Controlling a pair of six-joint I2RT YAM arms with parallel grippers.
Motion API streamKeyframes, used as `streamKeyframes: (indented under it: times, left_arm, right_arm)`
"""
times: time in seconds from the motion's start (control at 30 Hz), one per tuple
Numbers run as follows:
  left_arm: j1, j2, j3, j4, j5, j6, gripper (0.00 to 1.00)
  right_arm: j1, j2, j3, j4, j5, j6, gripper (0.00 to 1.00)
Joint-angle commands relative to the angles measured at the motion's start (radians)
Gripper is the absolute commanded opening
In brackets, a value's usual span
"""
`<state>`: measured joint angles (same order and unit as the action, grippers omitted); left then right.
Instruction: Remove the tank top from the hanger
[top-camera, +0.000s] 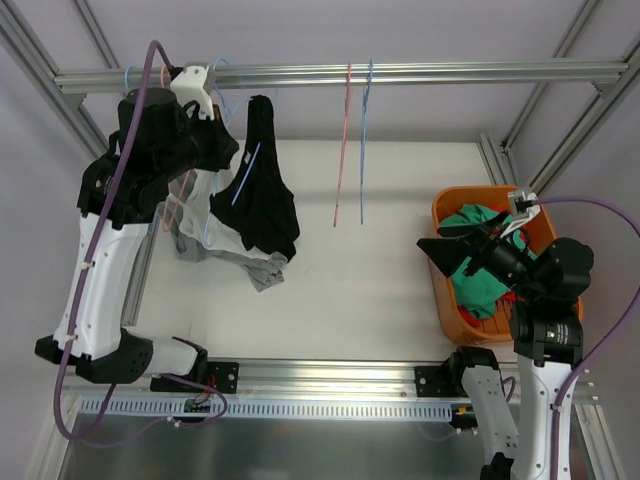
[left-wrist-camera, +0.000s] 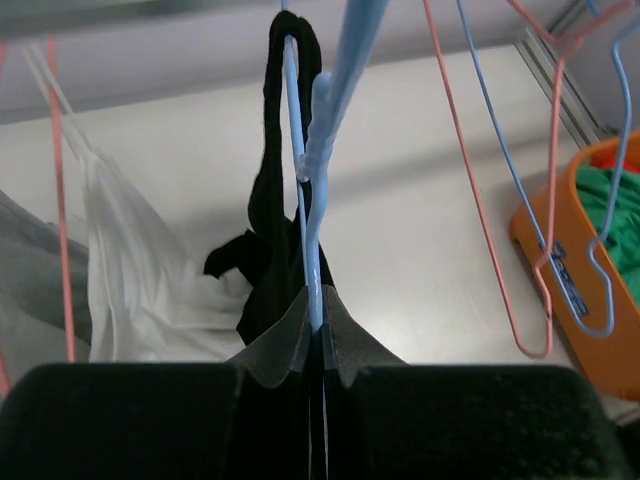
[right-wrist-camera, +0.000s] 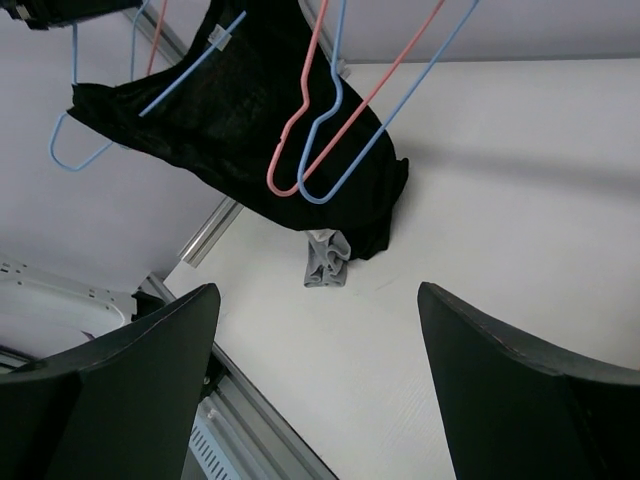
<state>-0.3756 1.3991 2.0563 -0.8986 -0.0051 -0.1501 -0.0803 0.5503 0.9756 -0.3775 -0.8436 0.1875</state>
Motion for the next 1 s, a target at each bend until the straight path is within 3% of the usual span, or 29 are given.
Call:
streamKeyframes:
  times: [0.0, 0.13, 0.33, 0.4, 0.5, 0.53, 0.6, 0.63, 0.7, 0.73, 0.83, 0.97]
  left_arm:
    - [0.003, -0.127, -0.117, 0.032, 0.132, -0.019, 0.0]
    - [0.0, -0.268, -0.347, 0.032, 0.188, 0.003, 0.0]
    - [0.0, -0.442, -0.528, 0.049, 0.204, 0.03, 0.0]
    - [0.0, -0.488, -0.562, 0.047, 0.266, 0.015, 0.0]
    - [0.0, -0.586, -0.683, 0.05, 0.476, -0.005, 0.0]
    - [0.0, -0.613, -0.756, 0.049, 0.57, -0.012, 0.0]
    - [0.0, -0.71, -0.835, 0.047, 0.667, -0.019, 0.0]
    - [0.0, -0.744, -0.913, 0.049, 0.76, -0.023, 0.0]
    - [0.0, -0.843, -0.985, 0.047, 0.844, -0.035, 0.0]
    - [0.0, -0.873, -1.042, 0.049, 0.87, -0.043, 0.0]
    - [0.0, -0.986, -1.1, 0.047, 0.886, -0.092, 0.0]
    - [0.0, -1.029, -1.111, 0.049, 0.919, -0.138, 0.0]
  right_arm:
    - [0.019, 0.01, 0.014, 0.092, -0.084, 0.033, 0.85]
    - [0.077, 0.016, 0.009, 0.101, -0.107, 0.033, 0.85]
    - [0.218, 0.042, -0.051, 0.147, -0.033, 0.027, 0.85]
    - [0.279, 0.062, -0.069, 0.179, 0.003, 0.032, 0.84]
    - [0.475, 0.099, -0.11, 0.245, 0.119, 0.011, 0.81]
    - [0.598, 0.108, -0.124, 0.268, 0.214, 0.004, 0.8]
    - [0.721, 0.128, -0.179, 0.377, 0.318, -0.019, 0.74]
    - [0.846, 0.134, -0.205, 0.434, 0.45, -0.022, 0.74]
    - [0.962, 0.175, -0.247, 0.518, 0.576, -0.051, 0.74]
    - [1.064, 0.197, -0.249, 0.528, 0.723, -0.087, 0.73]
    - [1.215, 0.305, -0.215, 0.531, 0.991, -0.157, 0.72]
    - [1.306, 0.447, -0.155, 0.529, 1.129, -0.18, 0.7]
